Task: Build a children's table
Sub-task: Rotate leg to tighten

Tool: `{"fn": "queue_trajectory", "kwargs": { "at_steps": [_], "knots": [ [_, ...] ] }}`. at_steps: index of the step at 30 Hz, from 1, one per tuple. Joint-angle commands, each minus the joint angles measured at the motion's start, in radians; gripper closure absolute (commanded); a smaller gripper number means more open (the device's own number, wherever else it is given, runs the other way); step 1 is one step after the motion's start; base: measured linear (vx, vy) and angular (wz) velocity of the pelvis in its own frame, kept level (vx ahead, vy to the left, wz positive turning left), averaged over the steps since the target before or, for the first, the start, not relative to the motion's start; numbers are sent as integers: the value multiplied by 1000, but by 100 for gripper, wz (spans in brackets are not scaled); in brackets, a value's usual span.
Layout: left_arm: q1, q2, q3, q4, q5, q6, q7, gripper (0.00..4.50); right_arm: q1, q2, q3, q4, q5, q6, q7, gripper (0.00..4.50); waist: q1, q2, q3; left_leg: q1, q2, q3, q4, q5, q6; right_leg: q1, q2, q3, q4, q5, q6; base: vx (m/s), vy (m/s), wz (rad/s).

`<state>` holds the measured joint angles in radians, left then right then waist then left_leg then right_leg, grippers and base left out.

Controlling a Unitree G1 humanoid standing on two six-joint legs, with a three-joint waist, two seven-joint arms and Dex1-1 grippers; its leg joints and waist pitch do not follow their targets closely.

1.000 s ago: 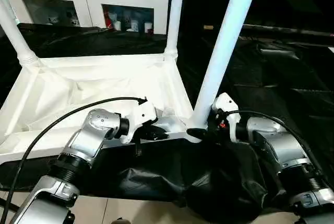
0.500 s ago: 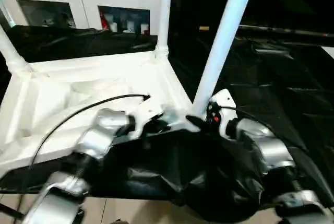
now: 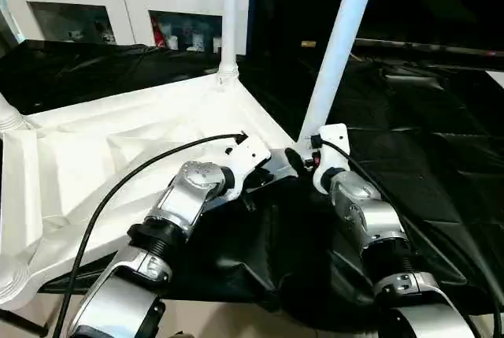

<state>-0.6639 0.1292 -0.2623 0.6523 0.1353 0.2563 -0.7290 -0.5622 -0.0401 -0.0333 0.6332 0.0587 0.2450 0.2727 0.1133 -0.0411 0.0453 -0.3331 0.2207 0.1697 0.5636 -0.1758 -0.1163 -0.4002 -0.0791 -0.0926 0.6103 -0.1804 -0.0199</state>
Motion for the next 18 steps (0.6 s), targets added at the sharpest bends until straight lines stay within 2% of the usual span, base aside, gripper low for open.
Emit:
{"fn": "queue_trajectory", "kwargs": {
  "at_steps": [1,3,5,8,11,12,15,18],
  "knots": [
    [-5,-20,11,7,-29,-50,16,450,12,19,74,6,8,18,86,60,2,-5,-53,-9,4,3,-63,-230,21,47,-64,51,-93,-352,-89,0,0,0],
    [0,0,15,3,-33,-63,-8,450,21,-21,81,-13,0,22,125,55,3,-6,-55,-12,3,3,-62,-224,28,50,-64,50,-93,-349,-87,0,0,0],
    [4,16,17,-2,-37,-71,-31,450,28,-49,86,-30,-4,21,161,24,2,-6,-55,-15,3,3,-62,-210,31,52,-63,51,-91,-332,-88,0,0,0],
    [21,51,14,-25,-50,-94,-96,450,43,-111,109,-68,-18,22,242,6,3,-5,-56,-16,2,4,-59,-191,35,53,-63,52,-88,-301,-98,0,0,0],
    [41,82,10,-57,-72,-116,-170,450,60,-164,135,-111,-12,17,339,6,4,-5,-56,-16,5,4,-59,-192,44,55,-64,52,-86,-289,-111,0,0,0],
    [71,117,-2,-110,-107,-129,-273,450,79,-216,166,-156,-2,-5,441,6,5,-2,-57,-16,7,3,-59,-187,47,55,-64,52,-82,-271,-122,0,0,0],
    [94,140,-8,-153,-135,-123,-341,450,88,-244,178,-180,7,-21,500,6,5,-1,-57,-15,10,6,-57,-181,53,54,-64,53,-76,-227,-149,0,0,0],
    [115,176,-18,-194,-155,-112,-403,450,91,-276,182,-203,29,-22,576,6,5,-2,-56,-14,11,7,-57,-181,57,51,-63,53,-76,-227,-160,0,0,0]
  ]
}}
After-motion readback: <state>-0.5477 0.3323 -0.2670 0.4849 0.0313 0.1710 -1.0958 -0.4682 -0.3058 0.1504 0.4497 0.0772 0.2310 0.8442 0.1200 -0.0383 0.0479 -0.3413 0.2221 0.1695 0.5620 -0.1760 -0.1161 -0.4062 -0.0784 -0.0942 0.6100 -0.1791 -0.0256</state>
